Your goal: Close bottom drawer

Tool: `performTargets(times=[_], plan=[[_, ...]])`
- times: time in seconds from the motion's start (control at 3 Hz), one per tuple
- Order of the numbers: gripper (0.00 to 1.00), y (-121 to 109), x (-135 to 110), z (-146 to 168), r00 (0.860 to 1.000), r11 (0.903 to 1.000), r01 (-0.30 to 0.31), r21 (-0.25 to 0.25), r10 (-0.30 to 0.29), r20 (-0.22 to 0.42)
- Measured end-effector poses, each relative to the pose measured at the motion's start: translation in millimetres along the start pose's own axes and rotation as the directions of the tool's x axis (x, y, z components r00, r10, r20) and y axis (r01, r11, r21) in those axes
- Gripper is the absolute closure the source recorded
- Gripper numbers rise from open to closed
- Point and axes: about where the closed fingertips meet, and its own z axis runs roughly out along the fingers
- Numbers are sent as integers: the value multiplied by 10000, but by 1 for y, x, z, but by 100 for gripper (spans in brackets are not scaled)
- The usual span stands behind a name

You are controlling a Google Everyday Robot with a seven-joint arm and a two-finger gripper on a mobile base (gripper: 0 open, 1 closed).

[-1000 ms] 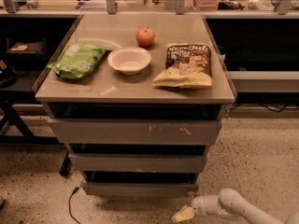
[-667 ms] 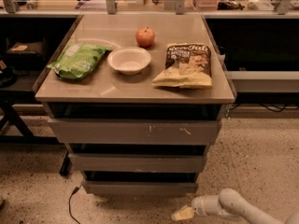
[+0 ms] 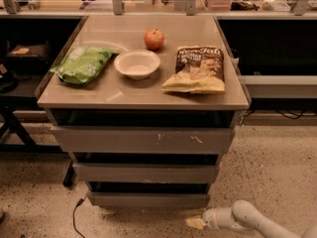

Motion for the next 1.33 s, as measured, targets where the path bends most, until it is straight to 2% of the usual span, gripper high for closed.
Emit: performTargets(times=[0.33,0.67,1.33], plan=[[83,-8,-12,6,9996,9999,74,119,-78,286],[100,-18,-24,13,9980,9994,210,285,-227,593],[100,-32,-41,20,9944,9976,371,584,-426,968]])
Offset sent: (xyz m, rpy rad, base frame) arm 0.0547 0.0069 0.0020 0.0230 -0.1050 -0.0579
